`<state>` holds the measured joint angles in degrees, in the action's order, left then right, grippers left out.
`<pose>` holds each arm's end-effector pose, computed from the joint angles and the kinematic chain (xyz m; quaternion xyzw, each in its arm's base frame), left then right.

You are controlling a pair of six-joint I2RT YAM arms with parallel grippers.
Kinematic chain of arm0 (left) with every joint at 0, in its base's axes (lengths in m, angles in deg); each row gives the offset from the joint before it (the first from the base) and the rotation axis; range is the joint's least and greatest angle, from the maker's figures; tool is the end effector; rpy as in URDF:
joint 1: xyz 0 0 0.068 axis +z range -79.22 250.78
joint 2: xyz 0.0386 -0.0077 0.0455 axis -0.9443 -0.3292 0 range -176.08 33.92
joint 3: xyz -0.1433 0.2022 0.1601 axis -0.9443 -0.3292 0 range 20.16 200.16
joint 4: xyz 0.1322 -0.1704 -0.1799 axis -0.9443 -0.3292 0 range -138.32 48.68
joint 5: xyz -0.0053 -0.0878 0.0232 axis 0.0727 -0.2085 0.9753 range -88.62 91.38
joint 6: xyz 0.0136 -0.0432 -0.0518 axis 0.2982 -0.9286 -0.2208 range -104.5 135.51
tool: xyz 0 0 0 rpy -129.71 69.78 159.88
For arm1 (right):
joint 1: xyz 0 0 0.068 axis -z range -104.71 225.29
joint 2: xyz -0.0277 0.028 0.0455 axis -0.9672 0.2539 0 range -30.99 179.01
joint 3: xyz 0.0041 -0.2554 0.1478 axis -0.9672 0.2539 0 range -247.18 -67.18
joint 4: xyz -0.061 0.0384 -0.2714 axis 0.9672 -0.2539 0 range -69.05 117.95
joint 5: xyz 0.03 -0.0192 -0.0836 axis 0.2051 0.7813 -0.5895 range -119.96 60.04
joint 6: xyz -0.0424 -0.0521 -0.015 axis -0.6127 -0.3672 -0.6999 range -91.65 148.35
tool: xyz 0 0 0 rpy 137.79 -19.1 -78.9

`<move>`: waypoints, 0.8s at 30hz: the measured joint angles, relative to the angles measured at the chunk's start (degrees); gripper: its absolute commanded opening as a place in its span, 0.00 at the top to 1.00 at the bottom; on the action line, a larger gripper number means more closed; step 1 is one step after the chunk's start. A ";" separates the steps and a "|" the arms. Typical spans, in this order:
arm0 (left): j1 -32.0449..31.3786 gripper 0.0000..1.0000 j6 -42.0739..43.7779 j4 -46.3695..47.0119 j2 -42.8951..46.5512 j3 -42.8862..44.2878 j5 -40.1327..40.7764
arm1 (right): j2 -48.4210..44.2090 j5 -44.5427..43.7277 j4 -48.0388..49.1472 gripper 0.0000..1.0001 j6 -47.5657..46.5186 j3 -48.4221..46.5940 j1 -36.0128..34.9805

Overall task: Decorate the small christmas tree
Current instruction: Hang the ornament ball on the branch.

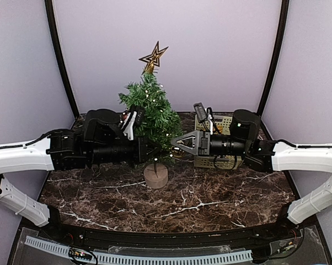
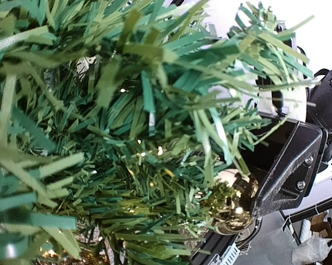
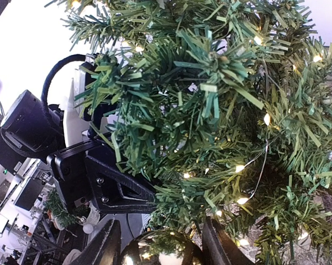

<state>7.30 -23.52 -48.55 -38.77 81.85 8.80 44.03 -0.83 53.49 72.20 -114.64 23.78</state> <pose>0.1535 -0.2916 0.3553 0.1341 0.7982 -0.4234 0.4070 0.1852 0.2764 0.3166 -0.2208 0.6831 0.6188 0.3188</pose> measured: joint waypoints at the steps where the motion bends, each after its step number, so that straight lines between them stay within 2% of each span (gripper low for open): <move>1: 0.00 1.00 -0.04 0.02 -0.02 -0.02 0.07 | 0.00 -0.28 0.26 0.65 0.13 0.15 -0.02; 24: 0.00 0.99 -0.46 0.79 -1.73 -0.35 1.20 | 1.92 -1.44 3.04 0.64 1.11 0.94 -0.15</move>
<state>7.30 -23.98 -47.76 -40.49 81.50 10.00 45.95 -2.28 56.53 73.32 -113.70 23.63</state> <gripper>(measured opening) 0.009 0.467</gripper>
